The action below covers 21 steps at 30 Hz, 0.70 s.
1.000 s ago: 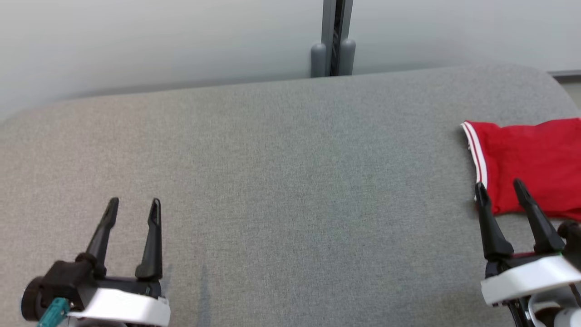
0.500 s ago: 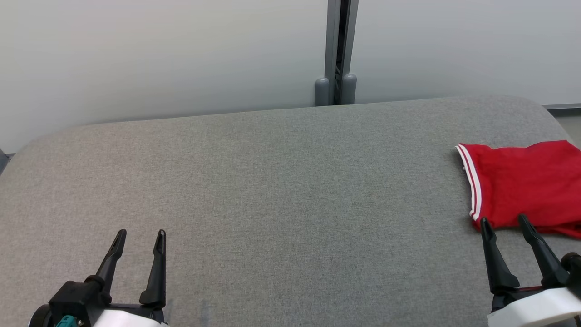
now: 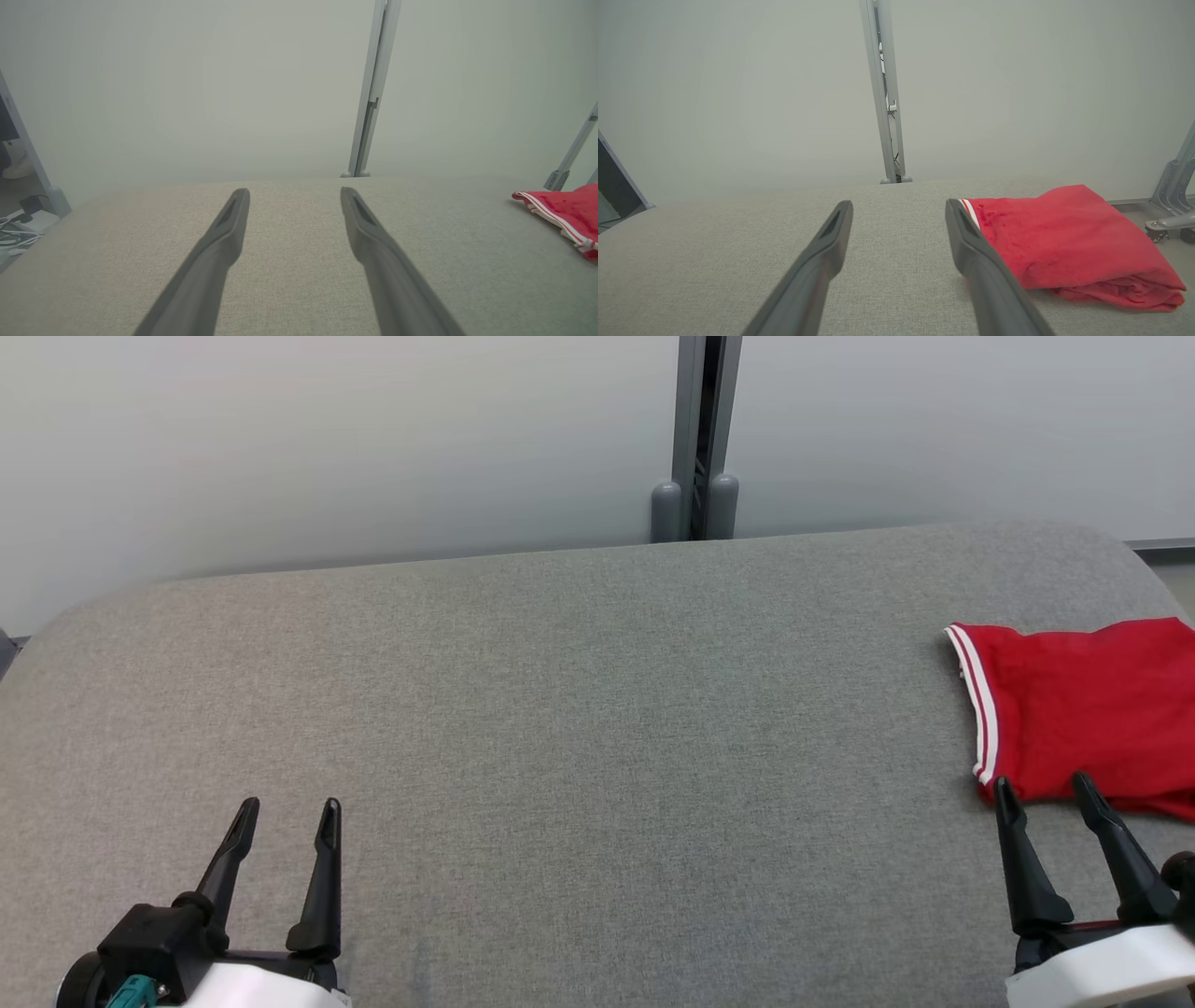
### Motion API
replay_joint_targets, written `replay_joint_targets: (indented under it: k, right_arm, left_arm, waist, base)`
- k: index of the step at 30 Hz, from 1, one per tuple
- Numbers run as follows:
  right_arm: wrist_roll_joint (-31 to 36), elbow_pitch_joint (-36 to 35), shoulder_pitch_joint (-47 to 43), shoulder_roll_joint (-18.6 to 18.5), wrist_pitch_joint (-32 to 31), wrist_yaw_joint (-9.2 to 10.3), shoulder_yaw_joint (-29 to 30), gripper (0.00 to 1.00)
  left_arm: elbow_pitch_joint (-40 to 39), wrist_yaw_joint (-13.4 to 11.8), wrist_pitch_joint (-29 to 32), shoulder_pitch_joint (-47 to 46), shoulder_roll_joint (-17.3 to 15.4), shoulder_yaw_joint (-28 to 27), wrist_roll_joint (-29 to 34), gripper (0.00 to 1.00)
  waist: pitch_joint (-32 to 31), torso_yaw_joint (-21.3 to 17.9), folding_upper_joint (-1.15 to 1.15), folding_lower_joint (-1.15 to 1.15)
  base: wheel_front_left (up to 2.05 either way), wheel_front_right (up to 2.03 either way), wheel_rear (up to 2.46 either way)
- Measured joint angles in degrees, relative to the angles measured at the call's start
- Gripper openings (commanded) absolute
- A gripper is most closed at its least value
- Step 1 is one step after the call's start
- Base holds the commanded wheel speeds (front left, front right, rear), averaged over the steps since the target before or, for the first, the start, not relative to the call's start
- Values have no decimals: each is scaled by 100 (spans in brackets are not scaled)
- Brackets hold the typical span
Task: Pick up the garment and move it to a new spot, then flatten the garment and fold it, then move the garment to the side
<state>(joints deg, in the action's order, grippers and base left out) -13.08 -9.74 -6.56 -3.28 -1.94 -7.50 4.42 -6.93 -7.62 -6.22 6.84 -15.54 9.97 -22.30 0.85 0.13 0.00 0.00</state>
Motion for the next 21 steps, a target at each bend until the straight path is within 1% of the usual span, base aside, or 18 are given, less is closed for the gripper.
replay_joint_targets:
  k: [21]
  right_arm:
    - [-31, 46, 10, 31, 41, 0, 23, 100]
  left_arm:
    - [4, -21, 12, -58, -27, 57, -51, 100]
  waist:
    - [18, 56, 0, 0]
  base:
    - [0, 0, 0]
